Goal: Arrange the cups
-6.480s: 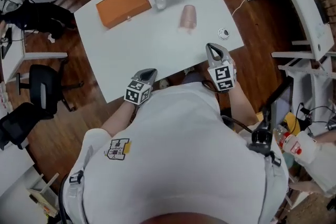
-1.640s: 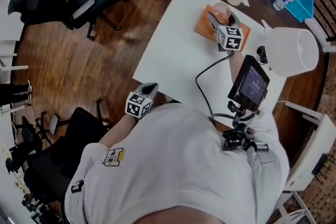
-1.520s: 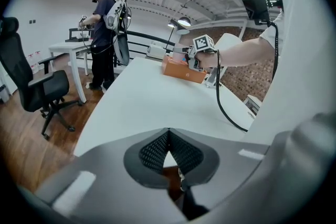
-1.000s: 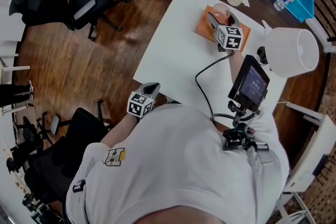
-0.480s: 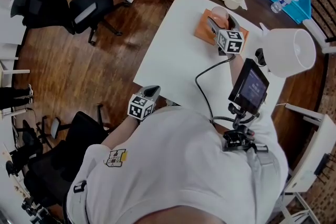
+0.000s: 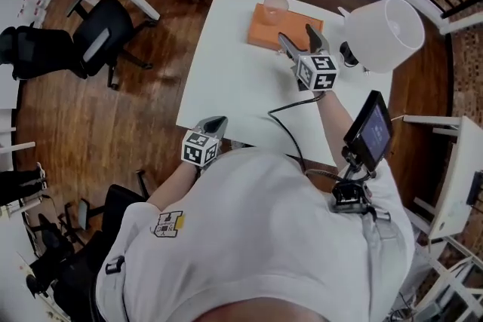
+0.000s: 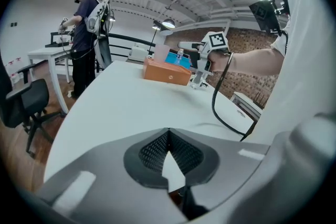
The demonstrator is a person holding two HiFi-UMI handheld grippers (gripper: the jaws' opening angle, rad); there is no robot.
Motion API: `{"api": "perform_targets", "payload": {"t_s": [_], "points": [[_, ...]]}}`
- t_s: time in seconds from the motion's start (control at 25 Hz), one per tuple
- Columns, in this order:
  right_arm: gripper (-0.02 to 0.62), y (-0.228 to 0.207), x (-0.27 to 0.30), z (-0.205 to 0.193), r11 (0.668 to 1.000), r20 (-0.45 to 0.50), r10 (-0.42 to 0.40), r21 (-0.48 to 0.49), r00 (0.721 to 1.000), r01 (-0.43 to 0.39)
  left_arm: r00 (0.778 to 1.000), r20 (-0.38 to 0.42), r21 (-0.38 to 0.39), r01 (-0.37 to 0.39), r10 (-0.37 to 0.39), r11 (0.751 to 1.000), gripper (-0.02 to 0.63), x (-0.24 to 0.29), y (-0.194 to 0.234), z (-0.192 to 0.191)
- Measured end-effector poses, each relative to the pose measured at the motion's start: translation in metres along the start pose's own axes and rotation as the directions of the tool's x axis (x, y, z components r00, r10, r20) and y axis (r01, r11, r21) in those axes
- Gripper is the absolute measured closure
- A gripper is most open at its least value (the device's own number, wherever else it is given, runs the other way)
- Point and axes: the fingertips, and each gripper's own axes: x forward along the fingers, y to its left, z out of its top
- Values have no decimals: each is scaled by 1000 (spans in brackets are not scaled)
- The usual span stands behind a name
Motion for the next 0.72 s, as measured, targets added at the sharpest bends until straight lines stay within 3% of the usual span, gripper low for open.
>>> {"api": "perform_targets", "payload": {"t_s": [0.24,0.44,0.6,0.72], "points": [[234,29,-95,-35,1000,-19,7,-7,1000,-7,996,-14,59,91,-90,994,606,31,-27,19],[260,39,-180,-114,996,-130,-74,-55,989,68,984,-59,67,173,-170,983,606,58,-56,25],[291,28,-223,-171,989,-216,-143,11,966,149,975,-104,86,208,-199,974,606,72,-75,22],[348,18,-239,-188,977,-237,-173,78,956,196,969,-126,92,223,-210,971,606,79,-86,23]]}}
